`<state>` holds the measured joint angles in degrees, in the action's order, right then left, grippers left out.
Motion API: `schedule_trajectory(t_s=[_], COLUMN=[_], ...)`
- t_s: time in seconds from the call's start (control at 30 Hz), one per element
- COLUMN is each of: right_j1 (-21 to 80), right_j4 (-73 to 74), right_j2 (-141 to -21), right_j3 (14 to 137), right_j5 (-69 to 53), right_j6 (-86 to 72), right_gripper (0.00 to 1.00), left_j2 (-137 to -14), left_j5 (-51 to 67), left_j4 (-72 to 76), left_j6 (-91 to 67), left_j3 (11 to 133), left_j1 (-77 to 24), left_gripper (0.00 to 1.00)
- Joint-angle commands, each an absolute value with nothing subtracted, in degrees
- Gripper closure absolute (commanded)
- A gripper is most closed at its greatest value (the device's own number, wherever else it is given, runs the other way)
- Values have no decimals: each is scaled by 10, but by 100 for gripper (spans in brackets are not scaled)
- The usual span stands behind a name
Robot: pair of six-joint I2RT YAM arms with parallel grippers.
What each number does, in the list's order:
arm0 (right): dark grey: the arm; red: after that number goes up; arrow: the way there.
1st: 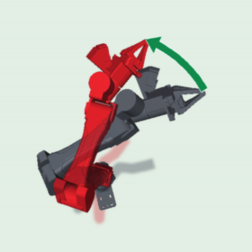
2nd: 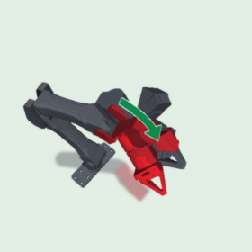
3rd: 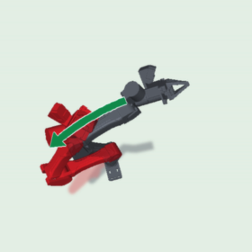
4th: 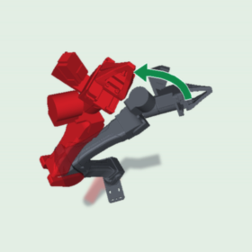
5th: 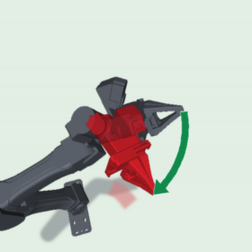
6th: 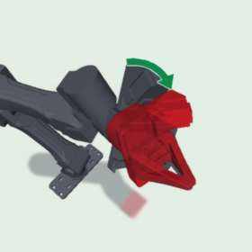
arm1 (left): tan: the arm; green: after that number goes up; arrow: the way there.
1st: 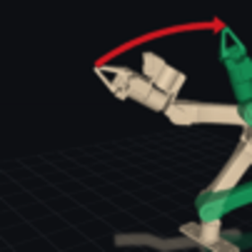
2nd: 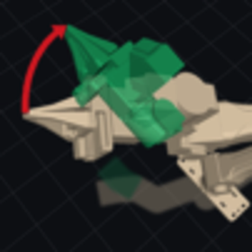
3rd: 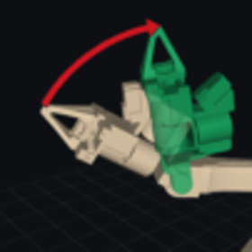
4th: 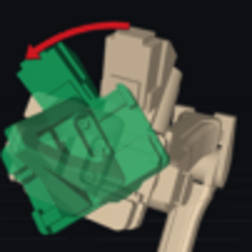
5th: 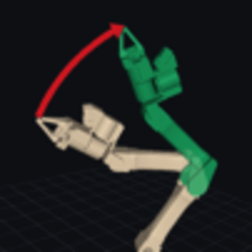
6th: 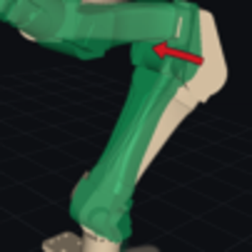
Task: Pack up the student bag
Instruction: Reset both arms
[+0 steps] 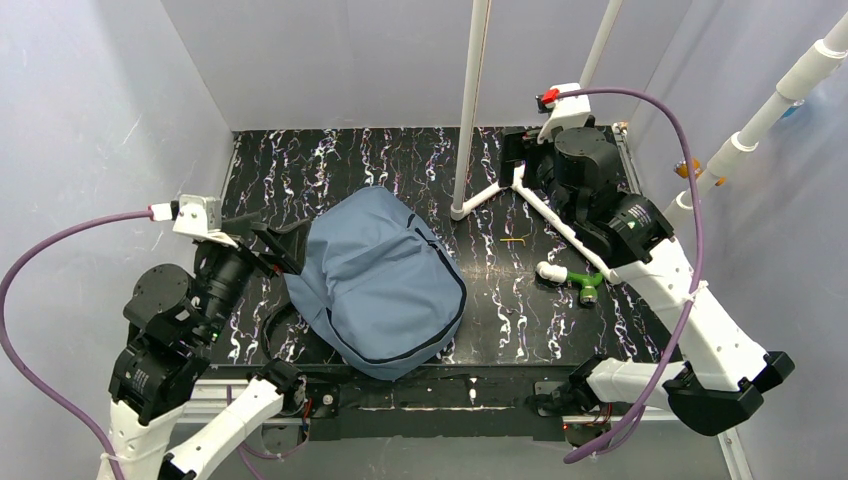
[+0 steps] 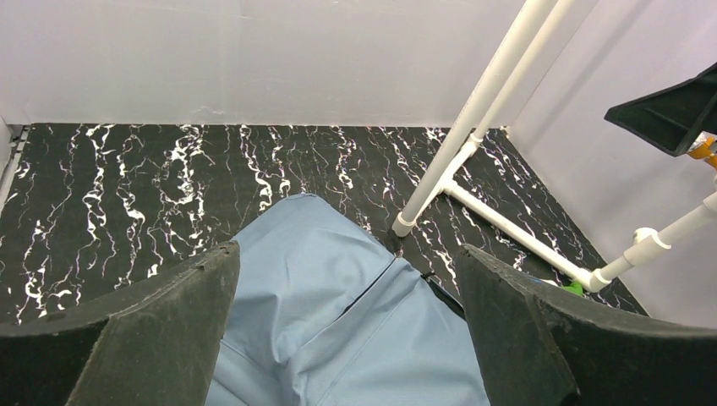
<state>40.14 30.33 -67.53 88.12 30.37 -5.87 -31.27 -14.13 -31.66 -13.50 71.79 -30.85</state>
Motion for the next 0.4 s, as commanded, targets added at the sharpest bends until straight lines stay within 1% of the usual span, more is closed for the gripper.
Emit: schedule_trajectory(t_s=[0.0,0.13,0.3,0.37], right_j1=[400,400,400,400], right_j4=[309,318,283,281], right_j2=[-652,-623,-575,-566], right_j3=[922,918,863,863], right_j5=[338,352,344,345], right_j6=[-66,-79,-82,-83], right_gripper=[2,2,2,2], left_j2=[-308,-314,-330,-333], left_j5=[-150,-161,-158,-157], left_j4=[-315,-311,-312,-312], left_j6=[-126,-117,-106,-106], left_j3=[731,737,752,752], left_j1=[-307,-307,-307,-307], left_gripper=[2,2,2,2])
